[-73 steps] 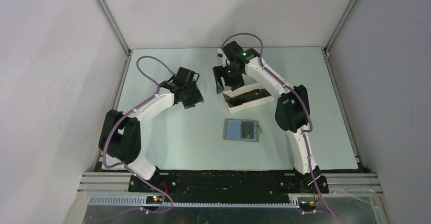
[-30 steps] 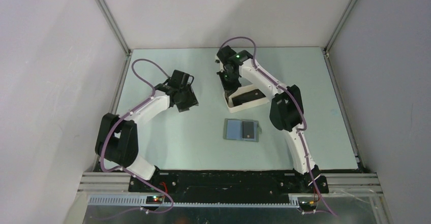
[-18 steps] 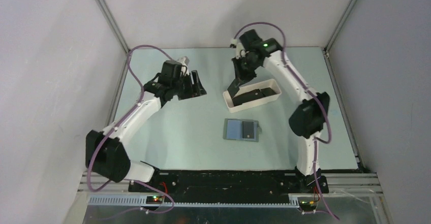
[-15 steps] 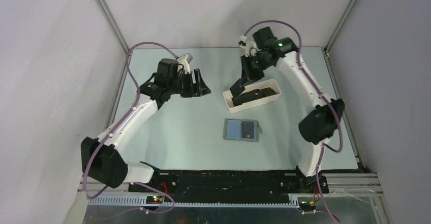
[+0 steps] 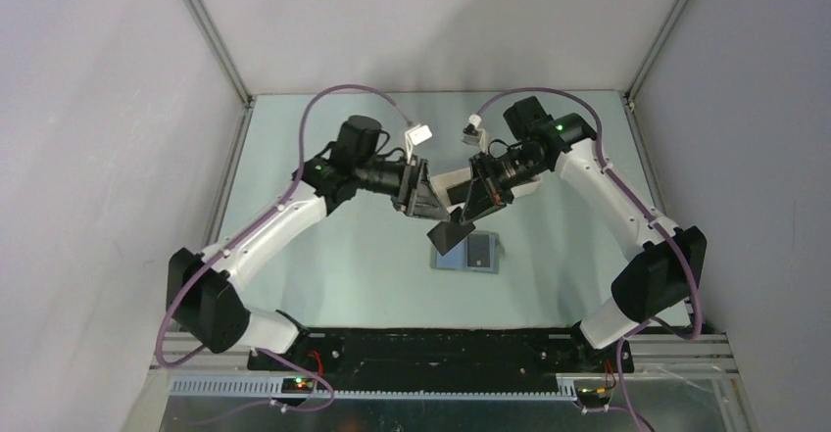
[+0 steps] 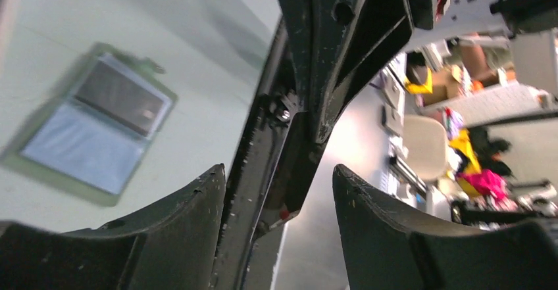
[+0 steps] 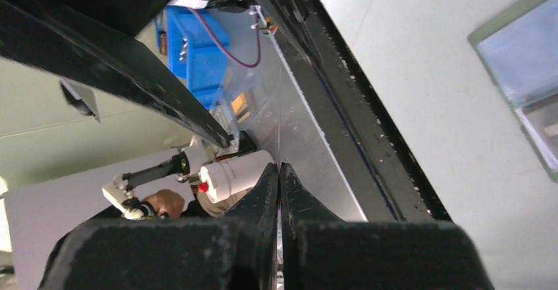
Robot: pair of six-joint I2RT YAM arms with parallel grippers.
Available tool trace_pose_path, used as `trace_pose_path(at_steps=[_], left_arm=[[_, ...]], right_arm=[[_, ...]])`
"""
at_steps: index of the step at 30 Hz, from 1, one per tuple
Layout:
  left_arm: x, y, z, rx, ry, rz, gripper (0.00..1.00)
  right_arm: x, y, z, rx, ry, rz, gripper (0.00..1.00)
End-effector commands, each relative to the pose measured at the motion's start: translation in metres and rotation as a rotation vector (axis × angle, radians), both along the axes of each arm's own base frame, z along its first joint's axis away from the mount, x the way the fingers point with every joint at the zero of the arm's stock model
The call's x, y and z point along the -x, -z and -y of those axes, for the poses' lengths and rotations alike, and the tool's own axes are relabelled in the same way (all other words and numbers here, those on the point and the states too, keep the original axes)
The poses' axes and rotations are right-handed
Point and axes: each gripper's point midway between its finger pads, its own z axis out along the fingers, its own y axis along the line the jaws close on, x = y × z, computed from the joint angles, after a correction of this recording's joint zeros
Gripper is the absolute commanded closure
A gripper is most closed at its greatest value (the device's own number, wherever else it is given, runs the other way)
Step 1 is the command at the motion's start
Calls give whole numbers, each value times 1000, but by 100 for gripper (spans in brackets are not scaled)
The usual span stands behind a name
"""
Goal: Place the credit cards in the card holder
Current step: Pick up the credit card from the storage box.
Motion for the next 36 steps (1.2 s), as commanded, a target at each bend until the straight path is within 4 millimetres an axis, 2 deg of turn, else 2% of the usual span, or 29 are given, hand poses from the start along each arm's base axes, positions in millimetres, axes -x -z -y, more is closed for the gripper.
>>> trace_pose_path(at_steps=[1,4,6,7,8,9,11,12,14,15,16,17,18,19,20,21,22,23,24,25,26,27,28,29,31,35,36], left_arm=[[34,-14,20,72,191,-49,35],[48,-9,27,69,248,-85,40],[50,-3,29,57,252,-103,51],[50,0,30,51,246,-112,61],[49,1,30,46,241,-115,67],[49,1,30,44,235,-120,81],[45,-1,30,39,210,-110,97],[41,-4,31,33,184,-93,99],[34,-8,32,22,126,-75,100],[30,-10,32,19,101,-64,100],[23,-12,31,5,43,-51,100],[19,-14,31,1,9,-41,100],[10,-14,28,-12,-65,-33,100],[6,-17,28,-9,-100,-23,100],[0,-18,24,-13,-173,-26,100],[-5,-23,24,8,-208,-12,100],[-10,-26,21,34,-273,-20,100],[-14,-35,22,82,-301,-6,100],[-9,-31,19,114,-342,-71,100],[-15,-52,23,231,-354,-24,100],[-10,-48,20,275,-380,-100,100],[-11,-69,21,382,-383,-58,100],[-7,-67,19,411,-394,-111,100],[-7,-78,18,466,-390,-93,100],[-1,-86,17,512,-387,-101,100],[5,-95,17,554,-360,-115,100],[6,-97,17,560,-352,-112,100]], right_arm=[[11,-29,-5,-137,-48,17,100],[8,-32,-6,-150,-48,18,100],[6,-33,-6,-153,-46,18,100],[4,-32,-6,-152,-43,18,100],[4,-31,-6,-150,-42,18,100],[2,-29,-6,-146,-40,21,100],[-3,-26,-3,-126,-20,25,100],[-6,-25,-2,-121,-8,31,98],[-18,-25,0,-110,41,52,82],[-21,-28,4,-109,83,42,69],[-30,-29,4,-118,112,81,63],[-31,-33,9,-120,168,68,51],[-42,-38,9,-150,202,126,45],[-39,-41,14,-168,260,87,34],[-46,-39,13,-203,281,116,30],[-42,-50,16,-232,327,99,22],[-46,-48,15,-269,336,128,19],[-41,-58,15,-300,361,113,17],[-45,-57,13,-339,364,150,16],[-42,-64,13,-364,384,117,15],[-41,-64,11,-402,372,128,16],[-40,-67,9,-421,383,88,19],[-40,-70,6,-456,380,76,21],[-39,-73,3,-477,370,78,22],[-37,-86,-5,-540,331,115,24],[-35,-93,-21,-580,299,99,29],[-34,-92,-25,-583,292,78,34]])
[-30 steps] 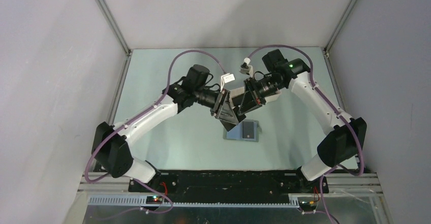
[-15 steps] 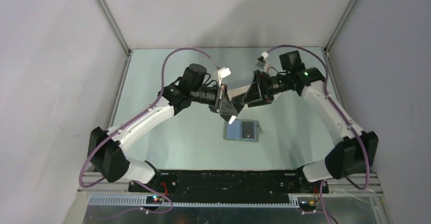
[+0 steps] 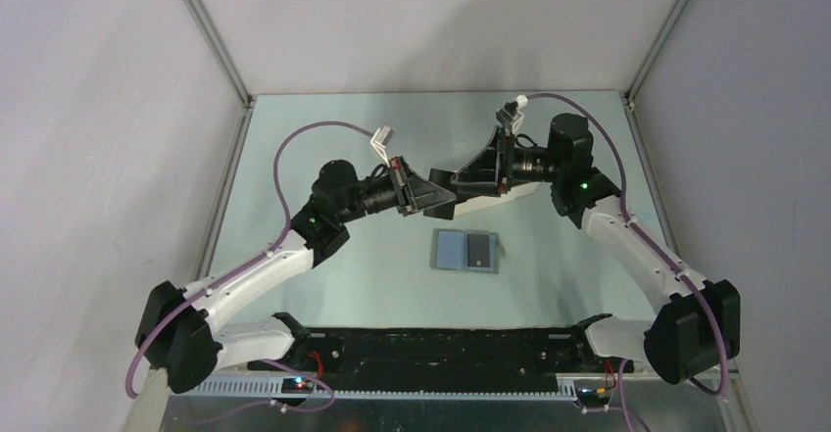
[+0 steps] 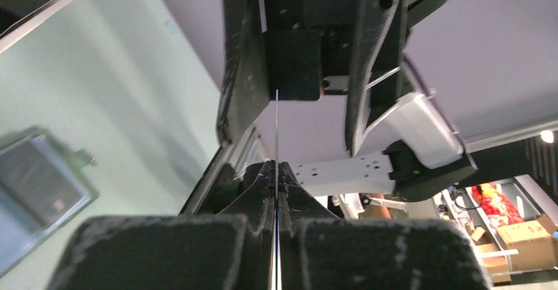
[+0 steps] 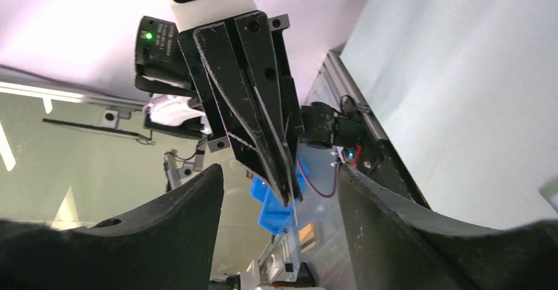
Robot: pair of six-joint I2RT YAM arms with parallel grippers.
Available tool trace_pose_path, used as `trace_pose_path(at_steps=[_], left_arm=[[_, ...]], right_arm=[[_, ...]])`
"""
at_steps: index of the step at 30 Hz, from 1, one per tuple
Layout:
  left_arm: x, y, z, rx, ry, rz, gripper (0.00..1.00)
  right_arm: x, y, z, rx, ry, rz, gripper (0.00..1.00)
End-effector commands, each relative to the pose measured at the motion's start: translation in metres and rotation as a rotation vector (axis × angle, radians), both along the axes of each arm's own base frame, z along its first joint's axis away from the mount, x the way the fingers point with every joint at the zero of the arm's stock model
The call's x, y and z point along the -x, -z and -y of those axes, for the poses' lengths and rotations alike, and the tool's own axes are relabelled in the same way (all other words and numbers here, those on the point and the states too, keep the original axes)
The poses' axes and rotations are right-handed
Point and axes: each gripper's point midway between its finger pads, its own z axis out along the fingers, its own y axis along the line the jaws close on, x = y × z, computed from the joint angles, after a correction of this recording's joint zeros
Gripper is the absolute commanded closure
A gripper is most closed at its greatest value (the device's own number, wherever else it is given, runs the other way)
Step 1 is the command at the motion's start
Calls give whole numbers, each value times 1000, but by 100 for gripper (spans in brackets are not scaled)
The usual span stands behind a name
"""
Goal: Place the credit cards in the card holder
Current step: Pick up the credit card from the storage box.
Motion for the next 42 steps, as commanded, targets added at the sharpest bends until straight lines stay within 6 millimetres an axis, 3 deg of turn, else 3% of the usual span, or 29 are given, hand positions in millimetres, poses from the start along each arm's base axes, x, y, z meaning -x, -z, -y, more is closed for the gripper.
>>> trace_pose_path(at_steps=[1,7,11,12,13,16,18,19,21,26,29,35,42], left_arm=[[9,-61,-3,191,8,94,100],[10,-58,-3,191,12,85,100],[11,-54,-2,186,24,75,100],[12,-54,-2,185,29,74,100],[12,-52,-1,181,31,72,93],[13,-44,-3,171,27,69,47],[11,-35,-7,159,3,61,31],[7,-30,-10,152,-24,53,28],[-1,-9,-19,106,-82,12,24],[-19,102,-50,-300,-260,-197,23],[-23,148,-63,-488,-299,-261,23],[-22,216,-56,-656,-227,-411,26],[-36,261,-48,-768,-200,-471,29]], right_arm=[[2,-38,-18,-129,-51,93,38],[3,-45,-29,-174,-76,77,68],[2,-47,-28,-178,-74,84,98],[2,-46,-27,-177,-74,83,100],[1,-47,-25,-176,-67,90,100],[-2,-44,-19,-158,-45,86,100],[-10,-38,-8,-130,-9,79,100],[-12,-34,-5,-114,0,98,100],[-18,-19,7,-61,34,86,100],[-20,46,37,148,85,4,100],[-13,89,50,290,99,-81,100],[-13,159,63,439,124,-145,100],[-34,200,68,438,304,-138,100]])
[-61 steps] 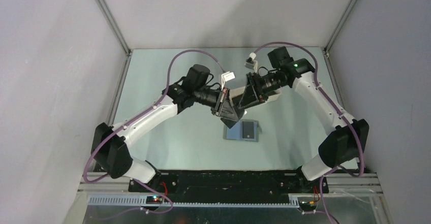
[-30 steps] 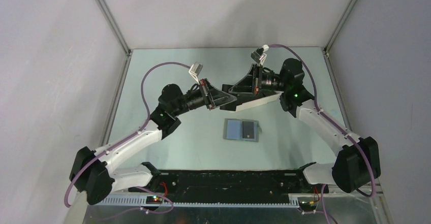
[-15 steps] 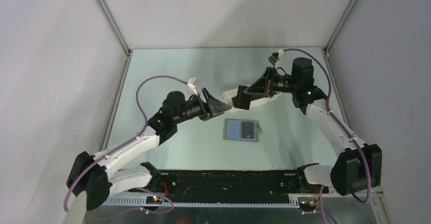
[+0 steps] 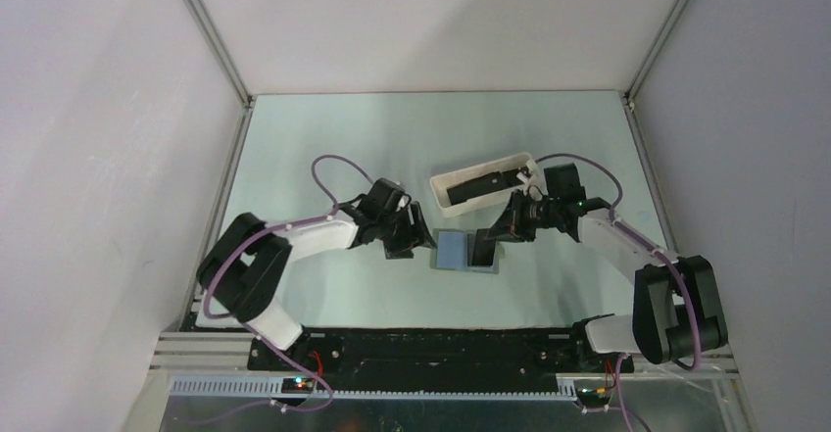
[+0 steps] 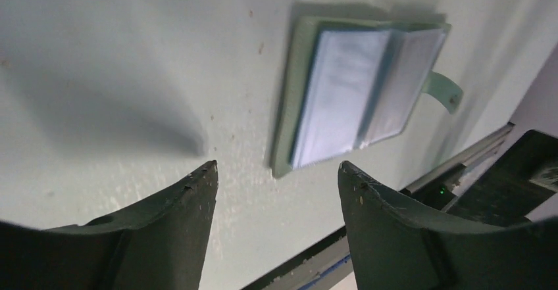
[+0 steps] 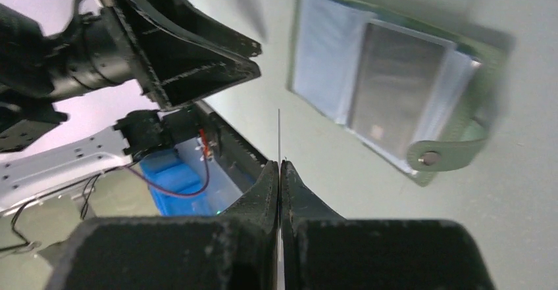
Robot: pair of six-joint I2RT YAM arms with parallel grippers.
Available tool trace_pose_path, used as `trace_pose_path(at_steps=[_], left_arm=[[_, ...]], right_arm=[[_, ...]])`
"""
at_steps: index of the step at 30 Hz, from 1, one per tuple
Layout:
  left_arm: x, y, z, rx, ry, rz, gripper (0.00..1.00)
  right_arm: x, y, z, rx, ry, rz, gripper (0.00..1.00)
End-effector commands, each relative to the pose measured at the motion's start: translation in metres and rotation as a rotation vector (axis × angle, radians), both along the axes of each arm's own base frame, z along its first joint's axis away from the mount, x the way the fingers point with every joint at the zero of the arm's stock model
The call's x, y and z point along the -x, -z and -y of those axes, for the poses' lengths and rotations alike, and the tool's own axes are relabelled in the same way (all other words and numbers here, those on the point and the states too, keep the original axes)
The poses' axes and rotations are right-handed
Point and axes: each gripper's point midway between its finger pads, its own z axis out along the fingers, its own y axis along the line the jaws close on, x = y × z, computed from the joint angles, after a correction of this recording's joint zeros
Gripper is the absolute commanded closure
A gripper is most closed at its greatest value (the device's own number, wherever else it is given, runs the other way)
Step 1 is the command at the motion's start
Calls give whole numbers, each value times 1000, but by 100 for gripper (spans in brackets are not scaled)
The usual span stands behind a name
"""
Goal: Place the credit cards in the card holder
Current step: Pick up the credit card from the storage box.
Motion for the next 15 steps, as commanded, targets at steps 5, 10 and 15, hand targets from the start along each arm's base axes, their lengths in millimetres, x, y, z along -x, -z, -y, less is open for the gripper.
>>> trace_pose_path(at_steps=[5,10,15], left_arm=[[-25,21,11,-69,45,16,31],[-27,43,9,-118,60,-11,40],[-24,57,9,-146,83,-45,47]], right_arm=[[-53,28,5,51,167,168,100],[-71,44,0,58,186,201,100],[-77,58,-4,84,193,223,100]])
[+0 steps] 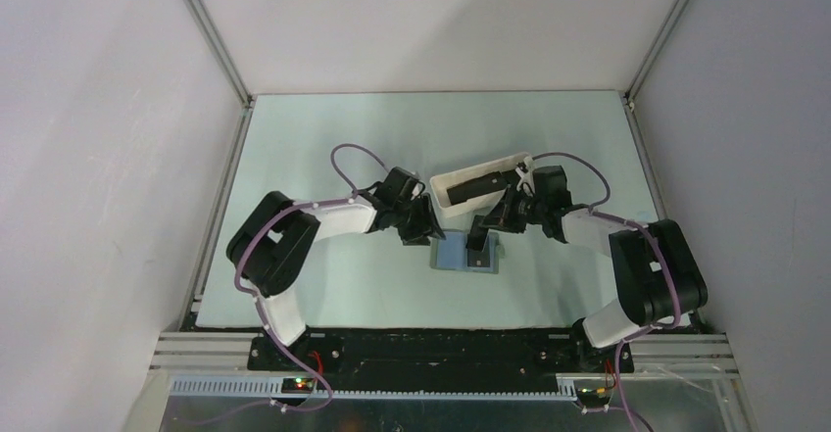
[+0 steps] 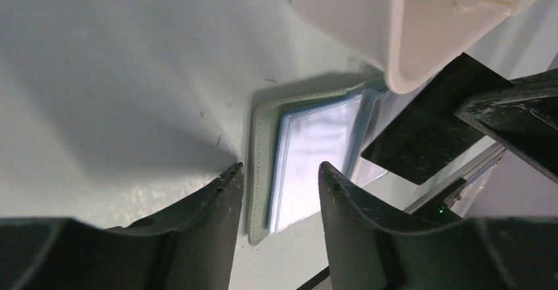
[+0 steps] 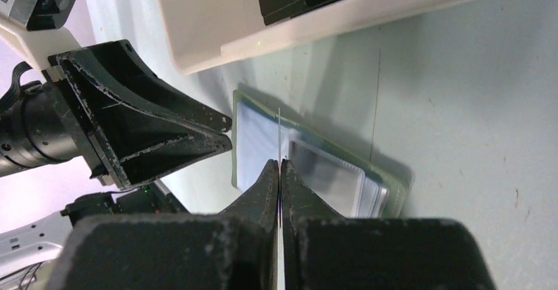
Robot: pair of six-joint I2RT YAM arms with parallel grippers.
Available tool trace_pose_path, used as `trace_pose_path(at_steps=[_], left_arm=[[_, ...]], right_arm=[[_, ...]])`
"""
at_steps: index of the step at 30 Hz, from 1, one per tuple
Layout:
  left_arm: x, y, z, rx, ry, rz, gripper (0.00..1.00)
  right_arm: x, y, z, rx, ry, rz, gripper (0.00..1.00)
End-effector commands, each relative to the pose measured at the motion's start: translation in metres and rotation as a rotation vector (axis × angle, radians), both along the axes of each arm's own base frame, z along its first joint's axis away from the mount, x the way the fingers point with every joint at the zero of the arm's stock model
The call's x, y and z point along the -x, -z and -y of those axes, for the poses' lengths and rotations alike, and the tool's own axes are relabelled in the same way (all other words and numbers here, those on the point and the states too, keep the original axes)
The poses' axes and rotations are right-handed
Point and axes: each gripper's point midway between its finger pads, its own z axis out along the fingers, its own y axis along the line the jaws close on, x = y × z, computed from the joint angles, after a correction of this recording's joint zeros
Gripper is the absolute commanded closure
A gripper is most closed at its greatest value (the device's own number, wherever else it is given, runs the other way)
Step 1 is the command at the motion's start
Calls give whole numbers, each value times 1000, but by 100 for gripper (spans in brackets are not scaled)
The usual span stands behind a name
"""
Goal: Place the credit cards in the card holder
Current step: Pick up the credit card from the storage box, then insert the credit card into the card holder.
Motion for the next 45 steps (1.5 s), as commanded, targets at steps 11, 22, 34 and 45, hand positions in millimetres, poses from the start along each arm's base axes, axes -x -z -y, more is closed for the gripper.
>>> trace_pose_path(at_steps=[11,22,34,45], left_arm=[[17,39,-10,-121,65,-71,58],[37,28,-5,-95,61,-90,67],[42,33,-1,-114,54,-97,84],[37,42,-1,-145,48,-109,100]], right_arm=[[-7,27,-20,83,-46,86,100],[39,38,-34,0,-215,-8,100],[65,57,-28,-23,-263,-164,100],[70,60,-11,69,-187,-282,100]])
